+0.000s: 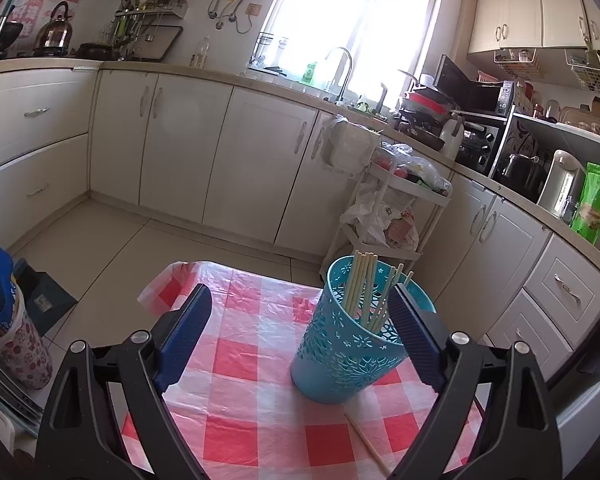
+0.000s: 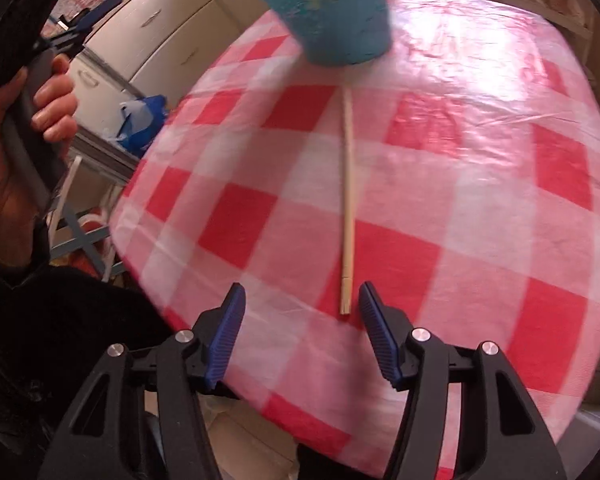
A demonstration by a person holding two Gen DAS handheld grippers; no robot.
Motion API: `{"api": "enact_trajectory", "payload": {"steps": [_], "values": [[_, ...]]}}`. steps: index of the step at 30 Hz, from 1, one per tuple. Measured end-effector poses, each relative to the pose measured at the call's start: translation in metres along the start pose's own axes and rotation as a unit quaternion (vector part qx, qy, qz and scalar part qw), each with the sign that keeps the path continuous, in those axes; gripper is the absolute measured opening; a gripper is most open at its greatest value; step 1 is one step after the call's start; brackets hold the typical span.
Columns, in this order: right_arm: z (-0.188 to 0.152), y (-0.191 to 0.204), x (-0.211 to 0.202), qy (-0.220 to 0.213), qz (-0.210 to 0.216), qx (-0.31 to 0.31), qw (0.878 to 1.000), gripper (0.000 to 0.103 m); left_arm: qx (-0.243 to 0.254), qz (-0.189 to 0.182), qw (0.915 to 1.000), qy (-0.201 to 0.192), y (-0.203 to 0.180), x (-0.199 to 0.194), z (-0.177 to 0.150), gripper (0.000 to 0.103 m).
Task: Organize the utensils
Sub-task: 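Move the open right gripper down to the loose chopstick on the cloth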
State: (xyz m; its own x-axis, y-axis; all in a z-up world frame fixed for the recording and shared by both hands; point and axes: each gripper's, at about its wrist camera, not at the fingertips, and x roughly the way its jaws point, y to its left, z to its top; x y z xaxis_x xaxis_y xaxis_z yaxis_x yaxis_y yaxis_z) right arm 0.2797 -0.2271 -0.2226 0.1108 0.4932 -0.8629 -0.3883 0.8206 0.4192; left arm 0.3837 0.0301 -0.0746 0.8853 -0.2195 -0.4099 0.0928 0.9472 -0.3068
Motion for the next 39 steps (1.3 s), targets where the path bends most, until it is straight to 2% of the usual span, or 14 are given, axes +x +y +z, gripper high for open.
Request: {"api": "enact_trajectory", "payload": {"steps": [2,3,6,8,11,13,15,18,21,23,26,28,33,39], "values": [[0.004,0.015,0.002,-0.005,0.047,-0.015,0.999,0.058,-0.001,0.001,1.0,0.001,0.001,0.0,0.0,0.086],[0.009,0.02,0.0,-0.019,0.048,-0.027,0.998,0.058,-0.002,0.001,1.0,0.001,0.002,0.0,0.0,0.086],[0.021,0.035,-0.017,-0.086,-0.035,-0.117,0.989,0.058,-0.003,0.003,1.0,0.0,0.005,0.0,0.0,0.086],[0.026,0.048,-0.018,-0.099,-0.12,-0.225,0.962,0.058,-0.001,0.005,1.0,0.0,0.007,0.0,0.0,0.086],[0.032,0.061,-0.001,-0.062,-0.156,-0.366,0.915,0.058,0.003,0.013,0.9999,0.0,0.011,0.0,0.0,0.086],[0.036,0.069,0.01,-0.043,-0.153,-0.435,0.886,0.058,0.002,0.019,0.9998,-0.001,0.015,0.0,0.001,0.086],[0.045,0.078,0.014,-0.037,-0.113,-0.466,0.877,0.058,-0.002,0.023,0.9997,0.0,0.021,0.0,0.001,0.086],[0.074,0.084,0.027,-0.016,-0.026,-0.435,0.9,0.058,-0.016,0.031,0.9994,0.001,0.032,0.002,0.003,0.086],[0.097,0.09,0.046,-0.009,0.021,-0.417,0.909,0.058,-0.038,0.038,0.9986,-0.003,0.045,0.001,0.005,0.086],[0.111,0.085,0.06,0.007,0.032,-0.399,0.917,0.058,-0.046,0.041,0.9981,-0.004,0.052,0.001,0.006,0.086],[0.12,0.078,0.076,0.029,0.013,-0.37,0.929,0.058,-0.051,0.044,0.9977,-0.003,0.06,0.001,0.008,0.086],[0.121,0.063,0.079,0.039,-0.003,-0.333,0.942,0.058,-0.055,0.042,0.9976,-0.004,0.063,0.0,0.008,0.086],[0.108,0.033,0.061,0.028,-0.042,-0.238,0.97,0.06,-0.059,0.033,0.9977,-0.007,0.063,-0.005,0.008,0.086],[0.072,0.006,0.027,0.037,-0.096,-0.186,0.977,0.064,-0.056,0.028,0.998,-0.006,0.058,-0.007,0.007,0.086]]}}
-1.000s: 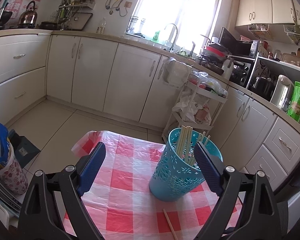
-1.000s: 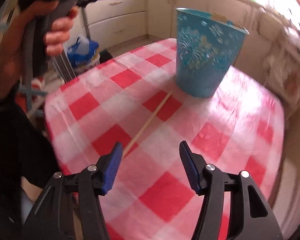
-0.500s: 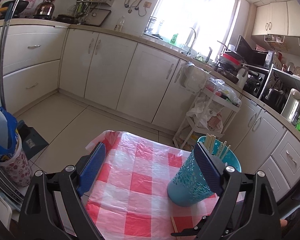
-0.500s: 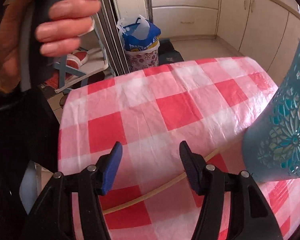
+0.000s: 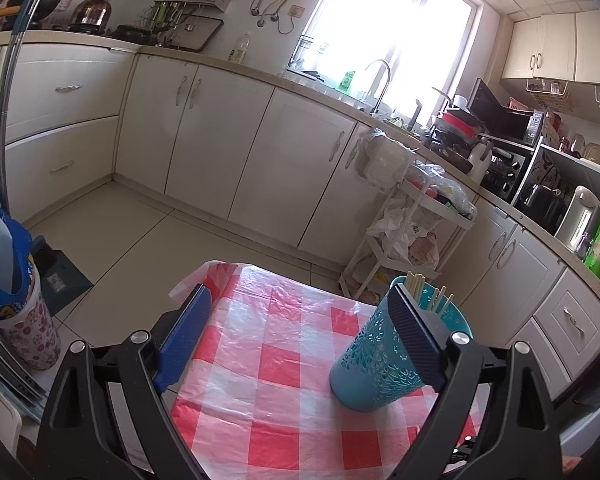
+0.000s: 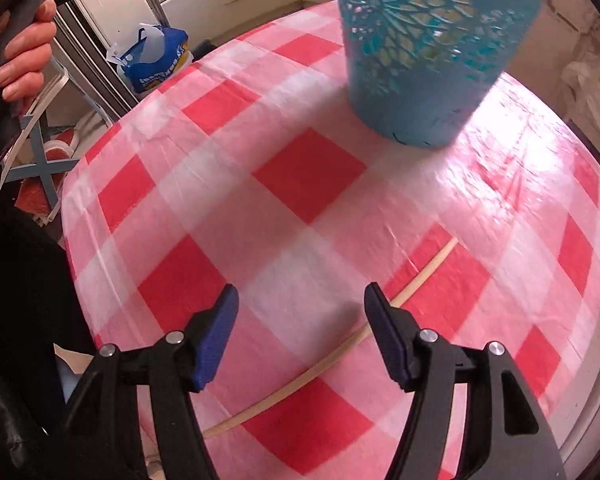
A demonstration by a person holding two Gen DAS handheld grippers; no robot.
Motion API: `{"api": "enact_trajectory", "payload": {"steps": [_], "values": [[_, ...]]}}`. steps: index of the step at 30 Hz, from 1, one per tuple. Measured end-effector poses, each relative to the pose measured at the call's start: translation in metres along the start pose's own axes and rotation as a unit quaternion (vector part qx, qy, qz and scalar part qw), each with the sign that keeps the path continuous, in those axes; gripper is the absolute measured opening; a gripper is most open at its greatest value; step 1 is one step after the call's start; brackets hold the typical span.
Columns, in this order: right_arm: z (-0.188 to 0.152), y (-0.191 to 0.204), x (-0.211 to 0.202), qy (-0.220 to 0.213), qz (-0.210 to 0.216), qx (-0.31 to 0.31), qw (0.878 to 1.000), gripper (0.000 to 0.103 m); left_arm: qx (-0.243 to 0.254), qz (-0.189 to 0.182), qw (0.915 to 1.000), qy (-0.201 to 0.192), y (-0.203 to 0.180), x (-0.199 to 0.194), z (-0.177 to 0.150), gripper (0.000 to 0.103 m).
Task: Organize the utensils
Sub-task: 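Move the open right gripper down to the loose chopstick on the cloth, then align the right gripper over the chopstick and close on it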
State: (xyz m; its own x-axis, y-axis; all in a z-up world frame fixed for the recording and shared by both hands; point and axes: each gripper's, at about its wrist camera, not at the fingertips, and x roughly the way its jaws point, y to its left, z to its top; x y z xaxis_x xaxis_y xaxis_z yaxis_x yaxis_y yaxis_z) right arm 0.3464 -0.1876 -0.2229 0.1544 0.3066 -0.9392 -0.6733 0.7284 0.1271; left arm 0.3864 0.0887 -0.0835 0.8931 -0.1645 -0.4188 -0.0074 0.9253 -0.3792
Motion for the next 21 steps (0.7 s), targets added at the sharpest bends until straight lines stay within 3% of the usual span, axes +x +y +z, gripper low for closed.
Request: {"api": "enact_trajectory", "payload": {"steps": [3,6,10,19,21], "values": [[-0.023,-0.011,-0.022,-0.001,-0.009,0.026,1.0,0.064,0.001,-0.001,1.0,0.001,-0.001,0.0,0.0,0.086],[-0.051,-0.015,-0.031,0.024,-0.017,0.038,0.999,0.064,-0.002,-0.001,1.0,0.001,-0.001,0.0,-0.001,0.086],[-0.076,-0.008,-0.023,0.061,0.018,0.07,0.996,0.064,0.004,-0.004,1.0,0.004,-0.007,0.0,-0.003,0.086],[-0.075,0.007,-0.03,0.007,0.095,0.098,0.991,0.067,0.005,-0.002,1.0,0.005,-0.008,0.001,-0.002,0.086],[-0.074,0.005,-0.02,0.027,0.095,0.095,0.991,0.067,0.004,-0.004,1.0,0.005,-0.008,0.002,-0.001,0.086]]}}
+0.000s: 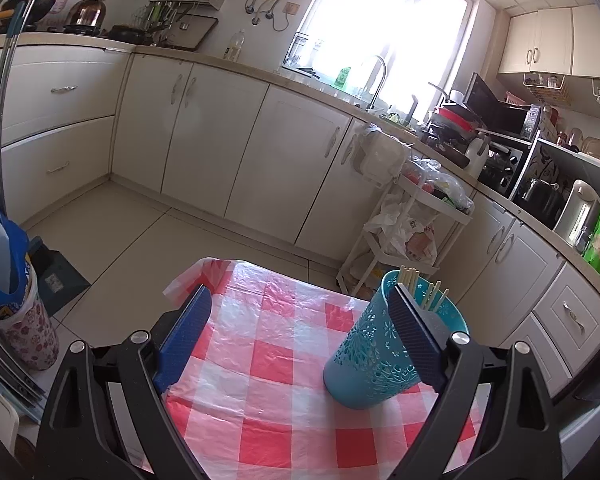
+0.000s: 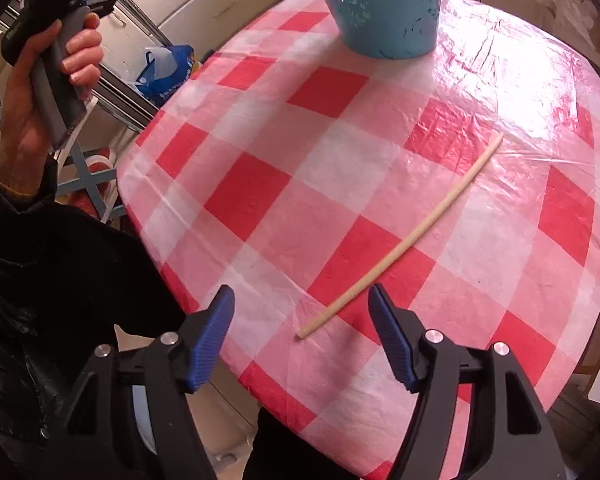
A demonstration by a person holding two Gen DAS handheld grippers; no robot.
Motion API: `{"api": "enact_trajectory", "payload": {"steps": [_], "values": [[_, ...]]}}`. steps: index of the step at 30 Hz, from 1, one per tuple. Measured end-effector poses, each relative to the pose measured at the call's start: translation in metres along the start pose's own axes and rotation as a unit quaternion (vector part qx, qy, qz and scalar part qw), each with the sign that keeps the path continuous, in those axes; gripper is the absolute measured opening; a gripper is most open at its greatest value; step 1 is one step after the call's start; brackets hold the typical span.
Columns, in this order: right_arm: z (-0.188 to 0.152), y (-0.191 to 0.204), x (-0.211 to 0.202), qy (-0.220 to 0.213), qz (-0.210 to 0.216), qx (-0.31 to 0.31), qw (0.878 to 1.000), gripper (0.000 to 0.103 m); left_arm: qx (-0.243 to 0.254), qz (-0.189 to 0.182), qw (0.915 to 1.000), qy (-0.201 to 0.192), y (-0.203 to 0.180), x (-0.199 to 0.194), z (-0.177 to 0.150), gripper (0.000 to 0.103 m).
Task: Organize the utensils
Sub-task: 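Align the right gripper over the chopstick and close on it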
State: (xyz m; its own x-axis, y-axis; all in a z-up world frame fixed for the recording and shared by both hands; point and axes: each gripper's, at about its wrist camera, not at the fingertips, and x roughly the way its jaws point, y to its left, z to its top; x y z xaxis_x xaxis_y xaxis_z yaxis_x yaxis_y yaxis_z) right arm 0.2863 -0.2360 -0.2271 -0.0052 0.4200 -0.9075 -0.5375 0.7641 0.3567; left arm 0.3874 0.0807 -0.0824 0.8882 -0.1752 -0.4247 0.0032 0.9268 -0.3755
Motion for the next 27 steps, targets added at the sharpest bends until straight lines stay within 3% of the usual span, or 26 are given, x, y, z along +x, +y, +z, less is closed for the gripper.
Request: {"api": "enact_trajectory", "payload": {"steps": [1,4,7,9,11,12,14,16,17,21,24,27], "values": [[0.0,0.0,0.003,0.006,0.007,-0.003,1.0,0.072,0.001,0.001,1.0,0.0,0.0,0.0,0.0,0.086],[0.005,0.008,0.002,0.018,0.055,-0.009,0.998,0.072,-0.003,0.001,1.0,0.0,0.002,0.0,0.001,0.086],[0.017,0.019,0.001,-0.005,0.1,-0.019,0.995,0.072,-0.004,0.001,1.0,-0.001,0.002,0.0,0.003,0.086],[0.028,0.025,-0.005,-0.049,0.071,-0.05,0.995,0.072,0.0,0.002,1.0,-0.001,0.003,0.0,0.004,0.086],[0.039,0.035,-0.016,-0.085,0.006,-0.125,0.989,0.072,0.001,0.002,1.0,-0.001,0.003,0.0,0.004,0.086],[0.044,0.041,-0.019,-0.092,-0.04,-0.176,0.979,0.072,0.001,0.003,1.0,-0.001,0.004,0.001,0.004,0.086],[0.048,0.051,-0.02,-0.089,-0.111,-0.284,0.948,0.072,0.002,0.004,1.0,-0.001,0.004,0.001,0.003,0.086],[0.052,0.055,-0.017,-0.069,-0.142,-0.367,0.917,0.072,0.003,0.006,1.0,-0.001,0.005,0.002,0.004,0.086],[0.055,0.055,-0.016,-0.061,-0.147,-0.394,0.905,0.072,0.003,0.007,1.0,-0.001,0.004,0.002,0.003,0.086],[0.061,0.045,-0.006,-0.008,-0.12,-0.452,0.884,0.072,0.009,0.006,0.9999,0.002,0.002,0.005,0.001,0.086],[0.065,0.048,0.006,0.065,-0.085,-0.485,0.868,0.072,0.009,0.003,0.9999,0.008,0.0,0.008,-0.001,0.086],[0.068,0.049,-0.002,0.109,-0.08,-0.515,0.846,0.072,0.006,0.001,0.9999,0.013,0.0,0.011,-0.002,0.086]]}}
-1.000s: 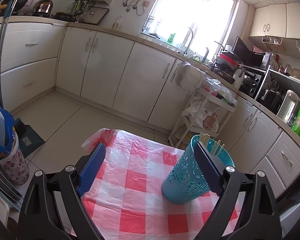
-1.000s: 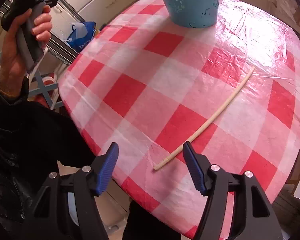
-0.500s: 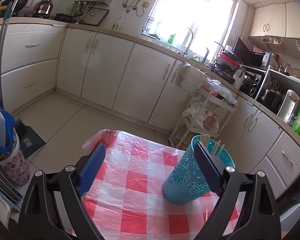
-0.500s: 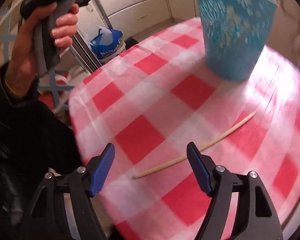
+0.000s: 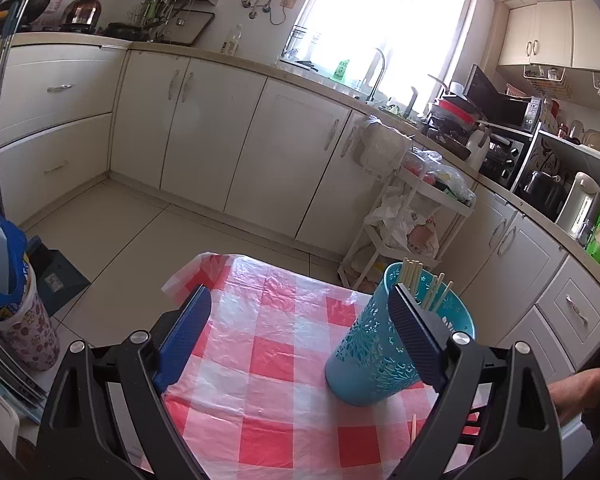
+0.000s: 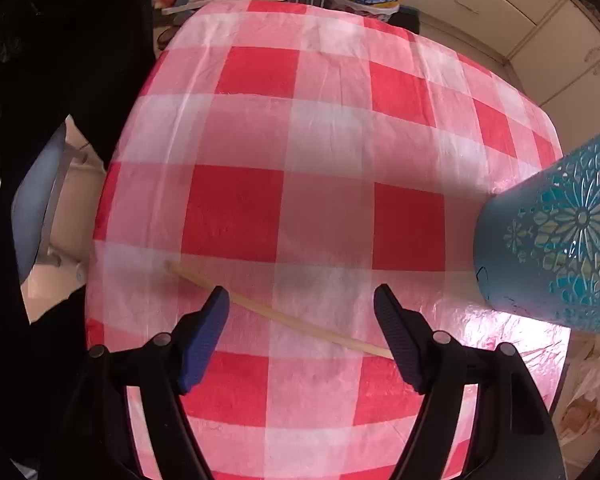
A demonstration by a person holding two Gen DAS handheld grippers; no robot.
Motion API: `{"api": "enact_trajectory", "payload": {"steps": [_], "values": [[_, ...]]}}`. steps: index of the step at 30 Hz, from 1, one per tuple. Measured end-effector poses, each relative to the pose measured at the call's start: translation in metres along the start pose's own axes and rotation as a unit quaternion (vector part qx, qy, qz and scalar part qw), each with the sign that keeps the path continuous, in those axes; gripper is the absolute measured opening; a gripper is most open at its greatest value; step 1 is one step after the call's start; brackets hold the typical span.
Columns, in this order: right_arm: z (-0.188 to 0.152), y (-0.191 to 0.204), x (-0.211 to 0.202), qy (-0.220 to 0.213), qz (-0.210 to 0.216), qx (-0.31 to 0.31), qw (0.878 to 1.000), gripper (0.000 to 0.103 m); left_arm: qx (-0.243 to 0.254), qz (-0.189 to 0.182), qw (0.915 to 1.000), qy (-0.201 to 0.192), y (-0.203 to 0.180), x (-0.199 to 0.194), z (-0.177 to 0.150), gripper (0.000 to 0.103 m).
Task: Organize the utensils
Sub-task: 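Align the right gripper over the chopstick and close on it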
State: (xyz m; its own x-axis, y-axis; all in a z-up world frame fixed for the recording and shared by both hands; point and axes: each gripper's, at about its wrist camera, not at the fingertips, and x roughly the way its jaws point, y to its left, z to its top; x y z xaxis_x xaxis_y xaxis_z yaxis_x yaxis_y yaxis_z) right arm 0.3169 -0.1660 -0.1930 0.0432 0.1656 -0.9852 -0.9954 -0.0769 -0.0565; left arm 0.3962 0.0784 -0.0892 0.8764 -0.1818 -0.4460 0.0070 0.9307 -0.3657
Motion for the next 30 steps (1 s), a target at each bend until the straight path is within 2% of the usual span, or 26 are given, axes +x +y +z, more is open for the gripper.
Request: {"api": "enact_trajectory", "payload": {"steps": [2,5,7,10,13,15,17,18,21,24,26,28,30], "values": [[-0.001,0.0,-0.004,0.021,0.006,-0.025,0.999,0.072,-0.004,-0.002,1.0,0.003,0.001,0.002,0.0,0.086],[-0.002,0.002,0.0,0.053,-0.013,-0.068,0.996,0.072,-0.008,-0.005,0.9999,0.008,-0.001,0.006,-0.002,0.086],[0.0,0.004,0.004,0.06,-0.026,-0.094,0.993,0.072,-0.009,-0.007,0.9999,0.01,-0.003,0.008,-0.001,0.086],[0.005,-0.002,0.01,0.05,-0.016,-0.09,0.995,0.074,-0.004,-0.008,0.9999,0.01,-0.006,0.01,-0.001,0.086],[0.003,-0.019,0.011,0.04,-0.002,-0.038,0.998,0.087,-0.006,-0.006,0.9999,0.01,-0.006,0.011,-0.001,0.086],[-0.002,-0.035,0.015,0.051,0.016,0.037,0.998,0.092,-0.011,-0.005,0.9999,0.01,-0.005,0.012,0.0,0.086],[-0.015,-0.057,0.019,0.062,0.043,0.151,0.986,0.096,-0.015,-0.005,0.9998,0.009,-0.004,0.012,0.0,0.086],[-0.021,-0.062,0.016,0.051,0.039,0.189,0.98,0.096,-0.016,-0.006,0.9998,0.009,-0.004,0.011,0.001,0.086],[-0.035,-0.063,0.01,0.035,0.026,0.257,0.965,0.095,-0.015,-0.008,0.9998,0.008,-0.005,0.009,0.0,0.086],[-0.047,-0.061,0.003,0.041,0.02,0.304,0.952,0.087,-0.014,-0.008,0.9998,0.008,-0.005,0.007,0.0,0.087],[-0.047,-0.059,-0.005,0.04,0.018,0.317,0.947,0.068,-0.019,-0.008,0.9997,0.008,-0.004,0.007,-0.001,0.087],[-0.048,-0.035,-0.02,0.022,0.007,0.294,0.956,0.066,-0.023,-0.009,0.9997,0.008,-0.004,0.005,-0.001,0.087],[-0.038,-0.023,-0.022,0.016,-0.025,0.224,0.974,0.065,-0.02,-0.01,0.9997,0.007,-0.006,0.004,-0.001,0.087]]}}
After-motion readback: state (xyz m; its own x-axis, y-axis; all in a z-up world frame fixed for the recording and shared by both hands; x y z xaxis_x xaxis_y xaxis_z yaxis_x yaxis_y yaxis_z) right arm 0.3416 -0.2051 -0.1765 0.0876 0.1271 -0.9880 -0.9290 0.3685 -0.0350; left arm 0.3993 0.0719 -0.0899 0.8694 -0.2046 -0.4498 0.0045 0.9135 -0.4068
